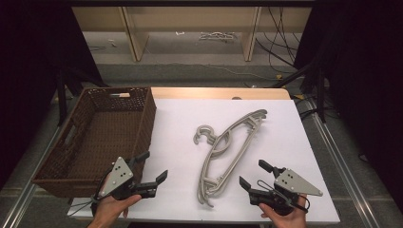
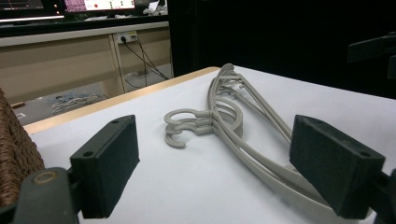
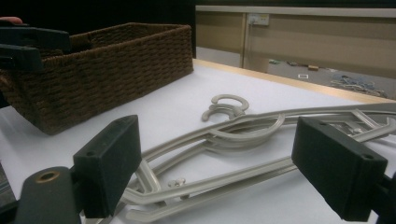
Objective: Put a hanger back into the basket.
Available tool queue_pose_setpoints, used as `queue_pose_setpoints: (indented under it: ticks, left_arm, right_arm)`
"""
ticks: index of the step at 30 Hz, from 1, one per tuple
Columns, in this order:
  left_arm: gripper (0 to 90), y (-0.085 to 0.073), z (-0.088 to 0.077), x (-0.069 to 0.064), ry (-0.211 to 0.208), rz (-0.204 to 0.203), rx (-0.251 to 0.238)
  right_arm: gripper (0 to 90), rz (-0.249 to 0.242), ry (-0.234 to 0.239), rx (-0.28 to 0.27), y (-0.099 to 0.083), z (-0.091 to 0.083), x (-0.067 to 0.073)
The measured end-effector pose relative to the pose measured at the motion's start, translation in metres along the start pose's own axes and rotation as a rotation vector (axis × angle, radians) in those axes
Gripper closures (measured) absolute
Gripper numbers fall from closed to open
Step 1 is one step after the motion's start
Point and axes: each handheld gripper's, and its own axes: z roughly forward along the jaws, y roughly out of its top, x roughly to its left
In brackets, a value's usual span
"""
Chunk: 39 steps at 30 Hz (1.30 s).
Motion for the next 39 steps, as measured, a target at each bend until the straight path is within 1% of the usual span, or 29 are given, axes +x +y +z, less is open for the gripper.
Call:
queue_pose_setpoints:
  ticks: [3,4,5,8,10,12,16,18,20,21,22,23,24,26,27,28,29,30,31,32,33,36,37,39]
  left_arm:
    - [15.8,0.0,0.001,-0.001,0.0,0.005,0.01]
    - [15.8,-0.001,0.002,-0.001,-0.006,0.0,0.001]
    - [15.8,0.0,0.001,-0.001,0.003,0.005,0.016]
    - [15.8,-0.001,0.002,-0.003,0.0,0.002,0.017]
    - [15.9,0.0,0.002,-0.003,-0.008,0.008,0.025]
    - [15.9,0.0,0.003,-0.003,-0.014,-0.007,0.031]
    - [15.9,0.001,0.006,-0.001,-0.022,-0.023,0.035]
    - [16.0,0.002,0.009,0.0,-0.029,-0.028,0.025]
    - [16.0,0.003,0.012,0.0,-0.026,-0.036,0.045]
    - [16.1,0.004,0.013,0.0,-0.024,-0.054,0.052]
    - [16.2,0.004,0.016,0.0,-0.032,-0.064,0.048]
    - [16.5,0.006,0.017,0.0,-0.028,-0.079,0.067]
    - [16.9,0.007,0.02,0.0,-0.028,-0.083,0.073]
    - [17.9,0.01,0.023,-0.004,-0.011,-0.052,0.09]
    - [17.7,0.013,0.026,-0.007,-0.015,-0.042,0.109]
    - [17.3,0.015,0.03,-0.01,-0.027,-0.054,0.134]
    - [17.2,0.018,0.033,-0.012,-0.033,-0.066,0.149]
    - [17.0,0.02,0.038,-0.013,-0.038,-0.073,0.147]
    - [17.0,0.022,0.043,-0.014,-0.026,-0.067,0.158]
    - [16.0,0.024,0.049,-0.014,-0.011,-0.048,0.163]
    - [16.3,0.026,0.056,-0.014,-0.003,-0.03,0.17]
    - [16.2,0.03,0.077,-0.014,-0.022,-0.041,0.231]
    - [16.3,0.031,0.084,-0.015,-0.023,-0.033,0.248]
    - [16.4,0.033,0.1,-0.016,-0.03,-0.037,0.292]
  right_arm:
    - [16.9,0.0,-0.003,-0.004,0.0,0.0,0.0]
    - [17.2,0.0,-0.003,-0.008,0.0,0.0,0.0]
    - [17.2,0.0,-0.003,-0.008,0.0,0.0,0.0]
    - [17.5,-0.001,0.0,-0.004,0.0,0.0,0.0]
    - [17.6,0.0,0.002,0.004,0.0,0.0,0.0]
    - [17.7,-0.001,0.004,0.002,-0.001,0.0,0.0]
    - [17.8,-0.001,0.007,-0.006,-0.001,0.001,-0.001]
    - [18.0,0.0,0.001,0.001,-0.001,0.001,-0.001]
    - [18.0,0.003,-0.003,0.002,-0.002,0.001,-0.002]
    - [18.0,0.003,-0.006,0.004,-0.002,0.001,-0.002]
    - [18.2,0.002,-0.006,0.008,-0.002,0.001,-0.002]
    - [18.3,0.0,-0.008,0.016,-0.002,0.0,-0.002]
    - [18.3,0.0,-0.01,0.017,-0.002,0.0,-0.003]
    - [18.4,0.006,-0.012,0.01,-0.003,0.001,-0.003]
    - [18.4,0.008,-0.015,0.006,-0.003,0.001,-0.003]
    - [18.5,0.006,-0.008,-0.003,-0.004,0.002,-0.004]
    - [18.5,0.009,-0.011,0.005,-0.004,0.002,-0.004]
    - [18.6,0.025,-0.015,0.01,-0.004,0.002,-0.003]
    - [18.6,0.025,-0.015,0.01,-0.004,0.002,-0.003]
    - [18.6,0.04,-0.015,0.02,-0.004,0.001,-0.003]
    - [18.7,0.041,-0.014,0.021,-0.004,0.001,-0.003]
    - [18.9,0.043,-0.015,0.035,-0.004,-0.001,-0.004]
    - [18.9,0.045,-0.016,0.03,-0.004,-0.001,-0.004]
    - [18.9,0.045,-0.013,0.029,-0.004,-0.001,-0.005]
